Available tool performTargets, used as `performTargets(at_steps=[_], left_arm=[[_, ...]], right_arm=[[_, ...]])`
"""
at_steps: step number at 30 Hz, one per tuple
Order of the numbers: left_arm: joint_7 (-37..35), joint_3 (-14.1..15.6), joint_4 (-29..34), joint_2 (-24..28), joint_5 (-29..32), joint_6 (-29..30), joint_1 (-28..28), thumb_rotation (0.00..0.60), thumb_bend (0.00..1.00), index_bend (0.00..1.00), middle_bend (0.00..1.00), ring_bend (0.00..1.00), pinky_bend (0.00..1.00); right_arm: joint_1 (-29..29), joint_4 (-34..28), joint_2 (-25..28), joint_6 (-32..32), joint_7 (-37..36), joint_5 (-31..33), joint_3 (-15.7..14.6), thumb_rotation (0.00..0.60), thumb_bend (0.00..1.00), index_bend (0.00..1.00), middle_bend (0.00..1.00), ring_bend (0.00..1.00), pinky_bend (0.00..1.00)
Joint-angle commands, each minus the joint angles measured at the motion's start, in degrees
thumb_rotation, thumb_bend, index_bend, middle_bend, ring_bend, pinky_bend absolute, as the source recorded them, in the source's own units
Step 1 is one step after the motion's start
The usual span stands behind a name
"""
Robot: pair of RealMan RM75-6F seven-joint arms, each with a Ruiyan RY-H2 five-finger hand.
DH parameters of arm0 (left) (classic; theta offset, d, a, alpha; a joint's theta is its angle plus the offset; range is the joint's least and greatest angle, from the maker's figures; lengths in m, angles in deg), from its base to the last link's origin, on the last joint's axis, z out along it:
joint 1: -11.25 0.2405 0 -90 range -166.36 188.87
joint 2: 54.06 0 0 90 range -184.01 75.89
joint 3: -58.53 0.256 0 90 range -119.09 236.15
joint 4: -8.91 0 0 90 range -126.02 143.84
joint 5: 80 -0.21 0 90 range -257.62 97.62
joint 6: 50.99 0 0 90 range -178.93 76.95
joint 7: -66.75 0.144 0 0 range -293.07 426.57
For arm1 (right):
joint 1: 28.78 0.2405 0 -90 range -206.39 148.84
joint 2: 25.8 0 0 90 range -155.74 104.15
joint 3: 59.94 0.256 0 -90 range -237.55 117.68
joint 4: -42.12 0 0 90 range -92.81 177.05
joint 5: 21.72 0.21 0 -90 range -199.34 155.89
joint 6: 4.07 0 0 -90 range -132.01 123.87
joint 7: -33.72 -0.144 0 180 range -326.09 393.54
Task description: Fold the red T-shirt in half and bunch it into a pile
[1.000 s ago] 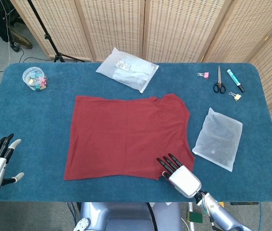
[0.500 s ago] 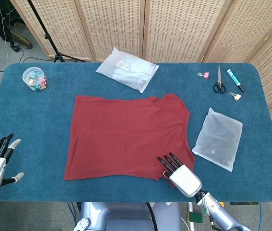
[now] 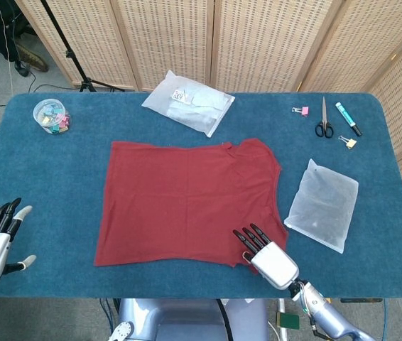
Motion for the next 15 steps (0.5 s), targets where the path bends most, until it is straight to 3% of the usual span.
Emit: performTargets(at_steps=[1, 5, 10, 15], left_arm=[[0.2, 0.4, -1.2, -0.7, -0.7, -0.2, -0.1, 0.600, 0.00, 0.00, 0.00, 0.00, 0.00], [-2.0, 1.4, -5.5, -2.8, -3.5, -0.2, -0.5, 0.600, 0.00, 0.00, 0.00, 0.00, 0.00], [-9.7, 3.2, -14.3, -7.6, -7.7, -0.8, -1.8, 0.600, 0.03, 0.01, 0.00, 0.00, 0.00], [-16.2, 4.6, -22.6, -13.6, -11.4, -1.1, -3.6, 0.600, 0.09, 0.14, 0.00, 0.00, 0.00]], right_arm=[[0.2, -1.8, 0.9, 2.1, -4.3, -0.5, 0.1, 0.600, 0.65, 0.61, 0.02, 0.00, 0.00], [0.4, 0.4, -0.4, 1.9, -5.8, -0.9, -0.7, 0.600, 0.65, 0.61, 0.02, 0.00, 0.00], [1.1, 0.8, 0.5, 2.1, -9.1, -1.3, -1.2, 0.600, 0.65, 0.62, 0.03, 0.00, 0.00], [1.6, 1.2, 1.3, 2.5, -11.8, -1.4, -1.6, 0.600, 0.65, 0.62, 0.03, 0.00, 0.00]])
